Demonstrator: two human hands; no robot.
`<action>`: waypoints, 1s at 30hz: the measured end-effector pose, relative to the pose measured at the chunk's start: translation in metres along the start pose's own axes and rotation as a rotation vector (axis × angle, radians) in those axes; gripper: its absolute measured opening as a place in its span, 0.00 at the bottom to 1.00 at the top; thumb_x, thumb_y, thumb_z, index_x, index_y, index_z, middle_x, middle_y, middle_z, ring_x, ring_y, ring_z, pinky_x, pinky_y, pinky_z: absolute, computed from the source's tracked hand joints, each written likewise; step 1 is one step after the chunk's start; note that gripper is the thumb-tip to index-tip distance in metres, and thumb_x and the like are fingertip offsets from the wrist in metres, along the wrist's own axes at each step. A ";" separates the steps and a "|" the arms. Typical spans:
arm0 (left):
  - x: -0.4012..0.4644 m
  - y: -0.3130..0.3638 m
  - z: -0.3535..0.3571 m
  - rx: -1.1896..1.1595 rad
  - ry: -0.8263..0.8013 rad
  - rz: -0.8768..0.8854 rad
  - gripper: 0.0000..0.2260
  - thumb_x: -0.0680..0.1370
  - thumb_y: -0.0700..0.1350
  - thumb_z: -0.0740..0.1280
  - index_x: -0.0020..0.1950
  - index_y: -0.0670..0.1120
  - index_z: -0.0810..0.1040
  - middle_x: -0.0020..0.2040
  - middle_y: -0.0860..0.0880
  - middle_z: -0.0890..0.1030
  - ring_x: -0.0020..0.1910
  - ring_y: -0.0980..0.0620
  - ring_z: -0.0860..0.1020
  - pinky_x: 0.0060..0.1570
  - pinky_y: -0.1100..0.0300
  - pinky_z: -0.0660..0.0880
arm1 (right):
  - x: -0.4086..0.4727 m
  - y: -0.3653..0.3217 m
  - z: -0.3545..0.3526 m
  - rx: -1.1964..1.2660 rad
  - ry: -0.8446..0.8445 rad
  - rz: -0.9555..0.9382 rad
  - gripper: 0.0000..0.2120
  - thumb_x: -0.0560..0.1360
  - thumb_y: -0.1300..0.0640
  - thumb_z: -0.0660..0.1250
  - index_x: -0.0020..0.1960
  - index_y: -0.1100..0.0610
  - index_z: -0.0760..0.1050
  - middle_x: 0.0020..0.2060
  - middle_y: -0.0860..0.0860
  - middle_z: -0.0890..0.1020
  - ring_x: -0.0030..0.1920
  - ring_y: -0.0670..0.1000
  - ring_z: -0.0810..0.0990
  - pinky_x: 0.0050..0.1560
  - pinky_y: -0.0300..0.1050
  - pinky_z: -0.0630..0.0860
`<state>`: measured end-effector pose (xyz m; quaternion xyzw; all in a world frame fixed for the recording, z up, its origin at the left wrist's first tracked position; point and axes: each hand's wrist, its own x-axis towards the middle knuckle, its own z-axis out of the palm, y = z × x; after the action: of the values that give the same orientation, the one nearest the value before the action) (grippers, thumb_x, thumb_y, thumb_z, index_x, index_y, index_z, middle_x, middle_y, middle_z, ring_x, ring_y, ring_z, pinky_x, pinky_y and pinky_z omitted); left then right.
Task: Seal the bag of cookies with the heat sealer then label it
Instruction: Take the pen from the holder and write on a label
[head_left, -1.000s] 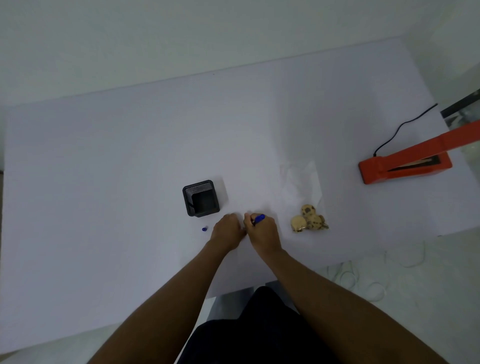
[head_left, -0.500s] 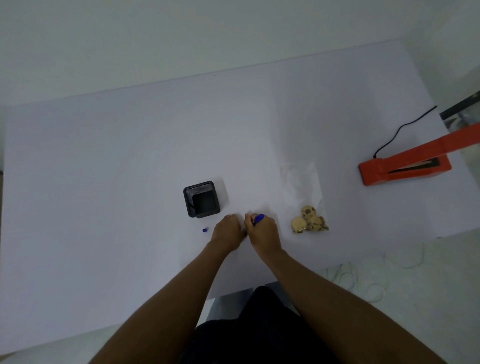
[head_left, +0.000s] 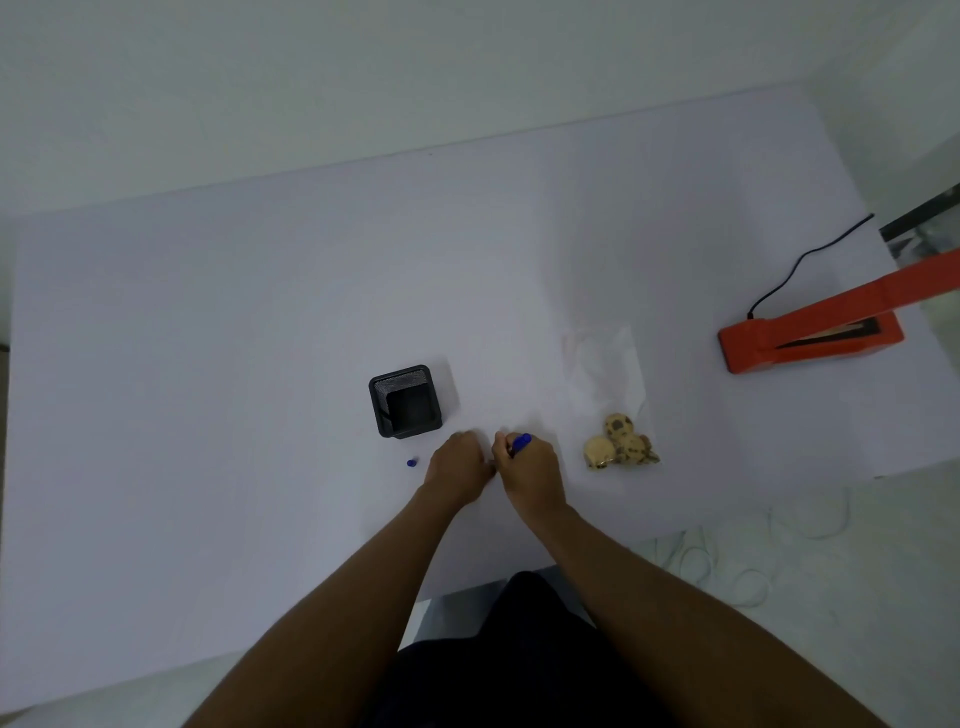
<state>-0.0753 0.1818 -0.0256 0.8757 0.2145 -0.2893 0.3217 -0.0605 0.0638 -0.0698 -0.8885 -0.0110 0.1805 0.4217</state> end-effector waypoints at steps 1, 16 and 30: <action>0.000 0.000 0.000 -0.003 0.001 -0.001 0.10 0.77 0.46 0.68 0.49 0.39 0.76 0.47 0.40 0.80 0.46 0.43 0.80 0.40 0.57 0.71 | 0.000 0.001 0.000 -0.002 -0.009 -0.005 0.22 0.81 0.52 0.63 0.29 0.57 0.70 0.24 0.52 0.74 0.25 0.51 0.73 0.29 0.44 0.71; -0.001 0.000 0.001 -0.007 -0.005 0.011 0.11 0.77 0.47 0.68 0.49 0.39 0.75 0.48 0.40 0.80 0.47 0.42 0.79 0.44 0.55 0.74 | -0.004 0.004 -0.005 -0.018 -0.004 -0.039 0.21 0.81 0.54 0.63 0.29 0.55 0.68 0.23 0.47 0.70 0.24 0.45 0.70 0.29 0.34 0.64; -0.001 -0.001 -0.001 -0.017 -0.003 0.013 0.11 0.77 0.47 0.68 0.49 0.38 0.75 0.48 0.39 0.80 0.47 0.42 0.79 0.44 0.54 0.74 | -0.002 0.000 -0.008 -0.043 -0.052 -0.093 0.19 0.81 0.55 0.63 0.32 0.55 0.72 0.28 0.54 0.77 0.28 0.53 0.76 0.34 0.49 0.77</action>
<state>-0.0761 0.1825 -0.0248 0.8740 0.2107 -0.2865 0.3312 -0.0596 0.0574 -0.0644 -0.8909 -0.0673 0.1836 0.4099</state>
